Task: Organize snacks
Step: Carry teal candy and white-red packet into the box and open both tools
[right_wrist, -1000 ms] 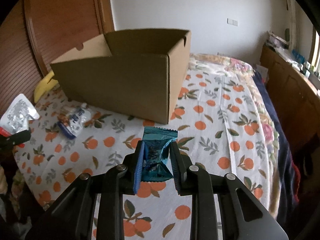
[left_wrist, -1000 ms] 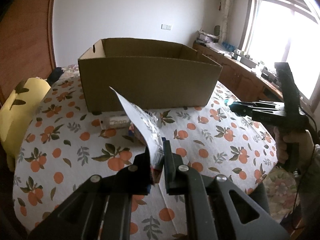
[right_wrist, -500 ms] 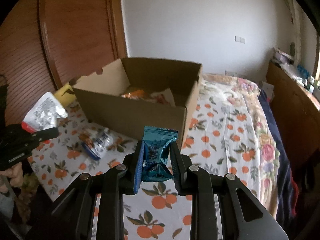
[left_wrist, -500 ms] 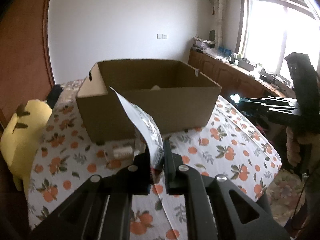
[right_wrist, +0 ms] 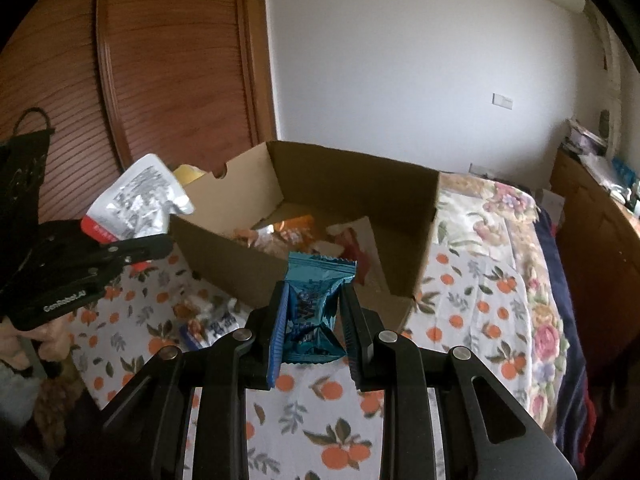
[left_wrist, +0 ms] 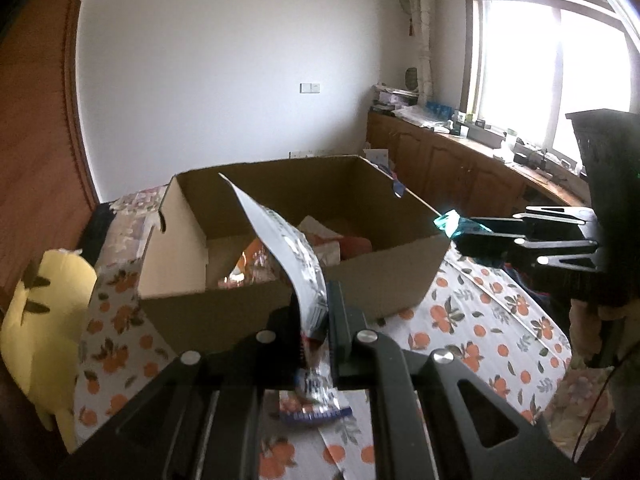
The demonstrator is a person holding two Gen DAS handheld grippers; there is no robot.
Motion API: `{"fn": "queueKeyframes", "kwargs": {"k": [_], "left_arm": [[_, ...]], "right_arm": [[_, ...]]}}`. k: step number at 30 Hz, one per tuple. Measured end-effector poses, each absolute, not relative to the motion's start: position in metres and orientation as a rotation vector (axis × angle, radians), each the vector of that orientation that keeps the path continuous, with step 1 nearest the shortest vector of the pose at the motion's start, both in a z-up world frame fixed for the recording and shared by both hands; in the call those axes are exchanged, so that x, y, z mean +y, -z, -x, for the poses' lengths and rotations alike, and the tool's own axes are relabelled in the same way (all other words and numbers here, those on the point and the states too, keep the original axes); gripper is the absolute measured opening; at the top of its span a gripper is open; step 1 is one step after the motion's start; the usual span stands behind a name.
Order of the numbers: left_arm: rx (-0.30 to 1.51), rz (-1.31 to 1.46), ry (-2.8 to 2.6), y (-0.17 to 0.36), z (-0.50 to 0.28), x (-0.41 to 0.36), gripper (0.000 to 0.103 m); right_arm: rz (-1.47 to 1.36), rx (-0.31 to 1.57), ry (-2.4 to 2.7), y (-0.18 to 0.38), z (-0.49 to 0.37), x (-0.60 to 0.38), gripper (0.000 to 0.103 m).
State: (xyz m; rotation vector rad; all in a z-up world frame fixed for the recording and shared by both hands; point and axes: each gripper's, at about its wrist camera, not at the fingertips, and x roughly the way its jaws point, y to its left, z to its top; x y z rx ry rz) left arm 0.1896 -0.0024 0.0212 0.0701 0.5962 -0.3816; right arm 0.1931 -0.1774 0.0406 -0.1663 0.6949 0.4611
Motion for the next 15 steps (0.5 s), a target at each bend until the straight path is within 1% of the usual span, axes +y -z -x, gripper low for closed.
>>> {"fn": "queueKeyframes", "kwargs": {"k": [10,15], "left_arm": [[0.601,-0.072,0.387,-0.017,-0.233,-0.004,0.007],[0.612,-0.042,0.381,-0.011,-0.259,0.009,0.007]], "right_arm": [[0.161,0.703,-0.481,-0.032,-0.228,-0.159,0.024],[0.146,0.72,-0.482,-0.025,-0.247,-0.155,0.024]]}}
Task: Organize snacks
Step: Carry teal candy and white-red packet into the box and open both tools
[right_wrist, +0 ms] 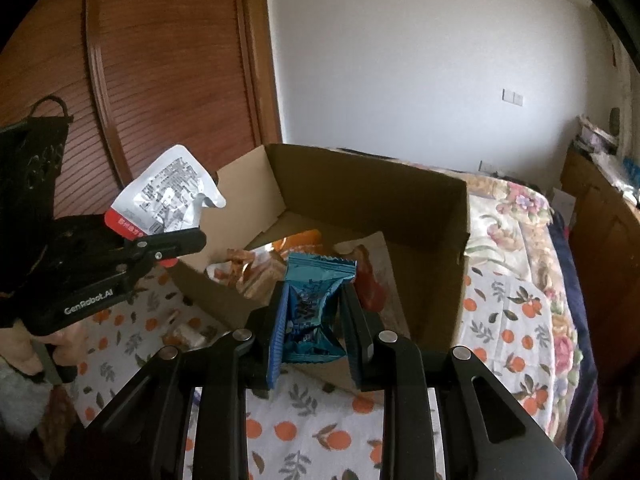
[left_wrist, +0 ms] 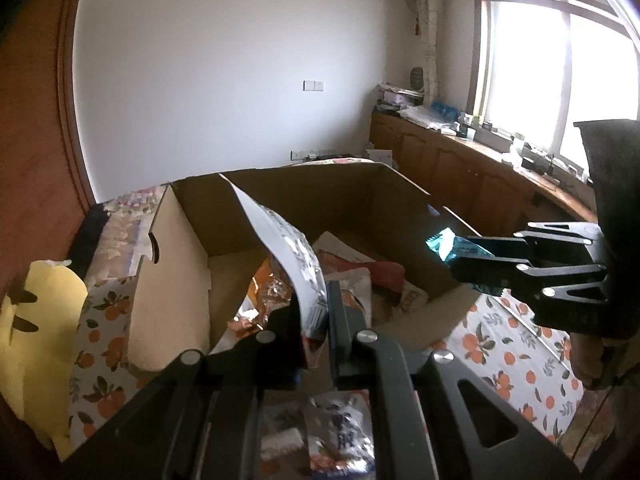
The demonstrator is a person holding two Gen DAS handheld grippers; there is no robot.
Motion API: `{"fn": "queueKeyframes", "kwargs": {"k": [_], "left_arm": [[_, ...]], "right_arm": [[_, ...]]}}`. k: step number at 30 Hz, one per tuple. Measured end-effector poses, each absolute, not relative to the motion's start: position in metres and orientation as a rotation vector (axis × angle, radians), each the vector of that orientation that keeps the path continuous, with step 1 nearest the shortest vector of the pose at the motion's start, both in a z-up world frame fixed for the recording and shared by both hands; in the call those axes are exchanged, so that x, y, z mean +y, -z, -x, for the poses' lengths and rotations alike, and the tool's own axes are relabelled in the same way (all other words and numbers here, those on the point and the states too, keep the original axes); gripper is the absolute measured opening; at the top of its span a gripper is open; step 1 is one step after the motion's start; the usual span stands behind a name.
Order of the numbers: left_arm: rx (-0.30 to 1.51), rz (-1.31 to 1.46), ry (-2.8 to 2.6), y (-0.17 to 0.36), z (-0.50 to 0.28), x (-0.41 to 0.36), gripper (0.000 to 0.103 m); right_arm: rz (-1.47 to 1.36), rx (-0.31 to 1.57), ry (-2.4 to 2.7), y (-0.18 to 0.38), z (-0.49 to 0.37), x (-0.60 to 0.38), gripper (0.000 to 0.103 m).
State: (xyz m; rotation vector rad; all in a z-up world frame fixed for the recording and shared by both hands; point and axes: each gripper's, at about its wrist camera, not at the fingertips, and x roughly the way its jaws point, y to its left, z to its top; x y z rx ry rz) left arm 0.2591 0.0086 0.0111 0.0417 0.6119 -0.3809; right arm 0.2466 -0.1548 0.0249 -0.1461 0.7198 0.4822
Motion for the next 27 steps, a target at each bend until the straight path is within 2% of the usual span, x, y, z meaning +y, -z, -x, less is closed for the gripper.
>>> {"fn": "queueKeyframes", "kwargs": {"k": [16,27], "left_arm": [[0.675,-0.063,0.386,0.018,-0.302,0.005,0.007],[0.686,-0.04,0.39,0.02,-0.306,0.011,0.014]], "right_arm": [[0.12,0.776,-0.465,-0.002,-0.297,-0.138,0.024],[0.145,0.812,-0.431,0.015,-0.314,-0.133,0.025]]}}
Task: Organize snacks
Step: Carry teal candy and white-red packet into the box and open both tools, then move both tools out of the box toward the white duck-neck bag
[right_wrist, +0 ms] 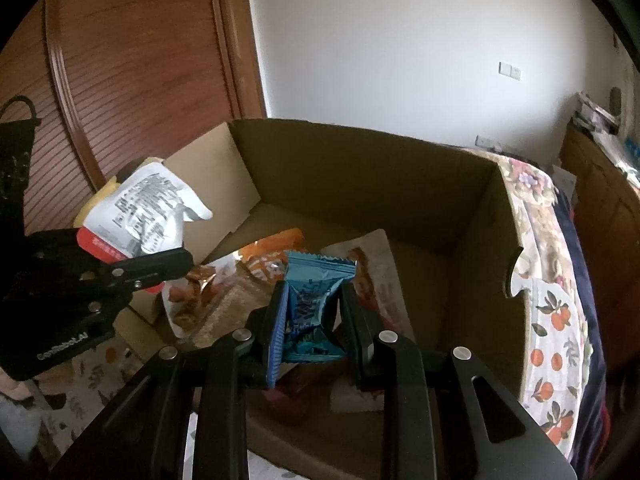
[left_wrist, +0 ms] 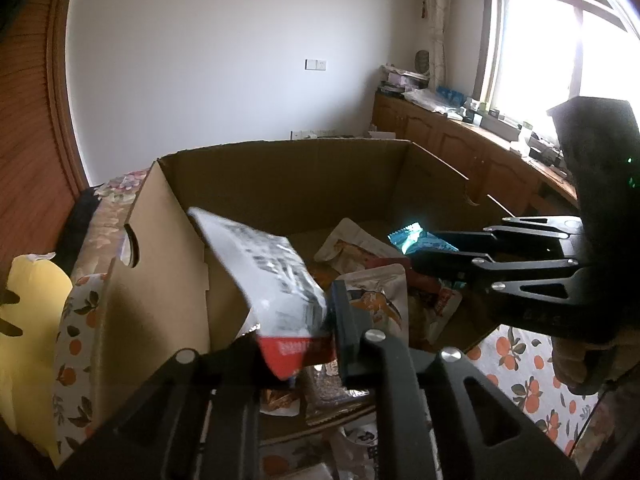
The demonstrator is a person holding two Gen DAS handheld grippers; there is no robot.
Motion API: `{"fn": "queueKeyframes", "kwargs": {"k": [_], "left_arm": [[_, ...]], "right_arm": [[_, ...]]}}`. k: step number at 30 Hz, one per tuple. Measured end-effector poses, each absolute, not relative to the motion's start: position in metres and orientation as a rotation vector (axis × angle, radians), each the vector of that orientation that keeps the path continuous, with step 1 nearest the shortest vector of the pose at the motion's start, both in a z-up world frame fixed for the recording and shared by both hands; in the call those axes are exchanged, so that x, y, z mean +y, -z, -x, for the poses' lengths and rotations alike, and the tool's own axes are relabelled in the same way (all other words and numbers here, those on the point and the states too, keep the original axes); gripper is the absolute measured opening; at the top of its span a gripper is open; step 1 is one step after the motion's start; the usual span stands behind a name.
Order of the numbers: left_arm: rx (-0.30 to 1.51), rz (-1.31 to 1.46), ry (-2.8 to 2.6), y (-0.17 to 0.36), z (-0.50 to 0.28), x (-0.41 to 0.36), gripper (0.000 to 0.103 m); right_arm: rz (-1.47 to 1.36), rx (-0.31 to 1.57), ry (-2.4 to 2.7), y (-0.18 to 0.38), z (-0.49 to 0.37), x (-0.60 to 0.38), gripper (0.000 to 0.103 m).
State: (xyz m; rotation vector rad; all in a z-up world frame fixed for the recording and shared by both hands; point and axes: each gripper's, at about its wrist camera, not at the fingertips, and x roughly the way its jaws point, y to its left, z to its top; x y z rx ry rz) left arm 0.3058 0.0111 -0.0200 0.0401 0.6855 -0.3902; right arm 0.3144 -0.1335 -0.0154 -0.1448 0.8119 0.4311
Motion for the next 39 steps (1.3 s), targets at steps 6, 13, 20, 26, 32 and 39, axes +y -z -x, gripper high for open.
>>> {"fn": "queueKeyframes", "kwargs": {"k": [6,13,20,26,32,39], "left_arm": [[0.691,-0.023,0.37,0.021,-0.305,0.015,0.023],[0.666,-0.035,0.364,0.013,-0.291,0.013,0.032],[0.629,-0.069,0.402,-0.003,-0.261,0.008,0.039],[0.612,-0.075,0.398,-0.001,-0.228,0.02,0.041],[0.607,-0.068,0.355,0.01,-0.196,0.042,0.041],[0.644,-0.096,0.35,0.033,-0.183,0.054,0.041]], "right_arm": [[0.124,0.819,-0.415,0.016,-0.312,-0.14,0.034],[0.126,0.789,-0.409,0.011,-0.298,-0.144,0.049],[0.105,0.755,-0.426,-0.003,-0.267,-0.145,0.049],[0.044,0.713,-0.464,-0.013,-0.229,-0.145,0.06],[0.035,0.697,-0.488,-0.005,-0.198,-0.134,0.061],[0.067,0.718,-0.51,0.011,-0.182,-0.117,0.061]]}}
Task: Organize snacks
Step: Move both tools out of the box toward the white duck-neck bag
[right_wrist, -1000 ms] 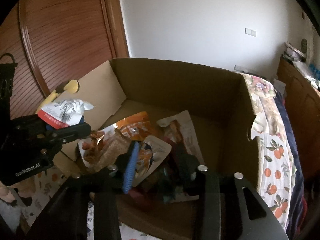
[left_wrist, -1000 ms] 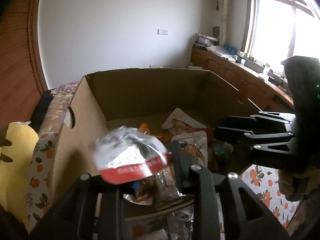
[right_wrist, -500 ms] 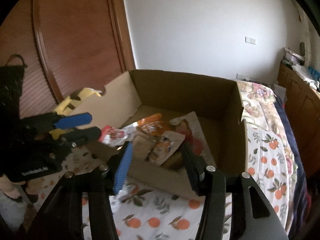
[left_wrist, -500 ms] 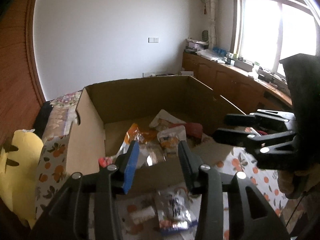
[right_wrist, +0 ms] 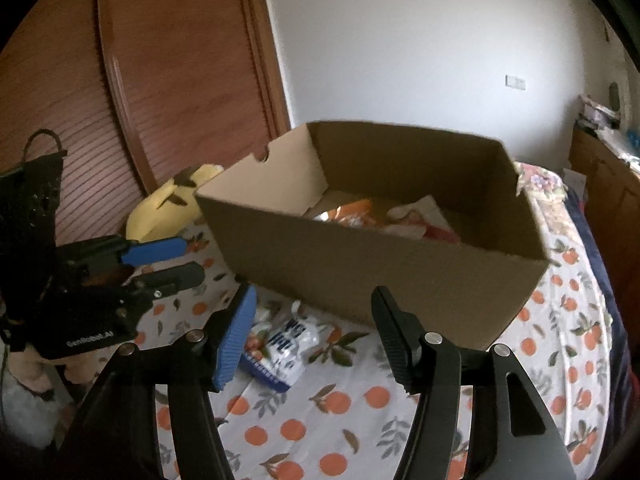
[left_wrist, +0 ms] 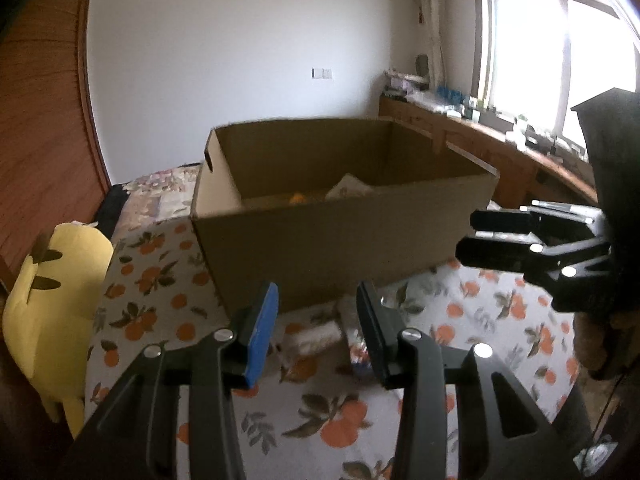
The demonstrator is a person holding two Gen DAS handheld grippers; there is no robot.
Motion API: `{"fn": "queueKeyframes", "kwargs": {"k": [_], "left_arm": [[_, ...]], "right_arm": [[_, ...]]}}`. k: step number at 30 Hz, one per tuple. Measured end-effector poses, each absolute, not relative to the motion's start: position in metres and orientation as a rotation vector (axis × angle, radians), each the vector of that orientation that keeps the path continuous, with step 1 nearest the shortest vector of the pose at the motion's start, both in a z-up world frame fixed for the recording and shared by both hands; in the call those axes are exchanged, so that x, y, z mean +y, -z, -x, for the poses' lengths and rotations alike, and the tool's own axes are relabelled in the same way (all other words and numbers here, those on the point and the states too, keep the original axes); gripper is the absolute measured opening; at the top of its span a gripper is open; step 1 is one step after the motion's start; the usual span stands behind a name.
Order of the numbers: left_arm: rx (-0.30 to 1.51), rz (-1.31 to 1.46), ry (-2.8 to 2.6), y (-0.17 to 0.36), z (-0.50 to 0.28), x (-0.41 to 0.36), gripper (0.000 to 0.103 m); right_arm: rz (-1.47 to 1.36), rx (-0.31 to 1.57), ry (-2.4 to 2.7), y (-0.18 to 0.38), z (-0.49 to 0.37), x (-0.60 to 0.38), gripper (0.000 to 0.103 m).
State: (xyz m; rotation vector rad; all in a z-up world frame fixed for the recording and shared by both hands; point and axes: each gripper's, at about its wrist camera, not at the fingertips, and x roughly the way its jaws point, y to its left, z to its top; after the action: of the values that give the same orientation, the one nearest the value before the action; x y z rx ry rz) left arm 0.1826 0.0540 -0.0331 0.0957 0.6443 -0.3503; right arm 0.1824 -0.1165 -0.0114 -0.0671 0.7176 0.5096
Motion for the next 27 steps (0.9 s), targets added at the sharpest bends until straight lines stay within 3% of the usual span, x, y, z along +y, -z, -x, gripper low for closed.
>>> {"fn": "queueKeyframes", "kwargs": {"k": [12,27], "left_arm": [[0.75,-0.17,0.426,0.075,-0.202,0.043,0.041],[0.826,-0.229,0.489,0.091,-0.226,0.028,0.041]], "right_arm": [[0.029,0.844,-0.516,0.066,-0.192,-0.112,0.062],[0.004,0.895,-0.523,0.087,-0.197,-0.113,0.062]]}}
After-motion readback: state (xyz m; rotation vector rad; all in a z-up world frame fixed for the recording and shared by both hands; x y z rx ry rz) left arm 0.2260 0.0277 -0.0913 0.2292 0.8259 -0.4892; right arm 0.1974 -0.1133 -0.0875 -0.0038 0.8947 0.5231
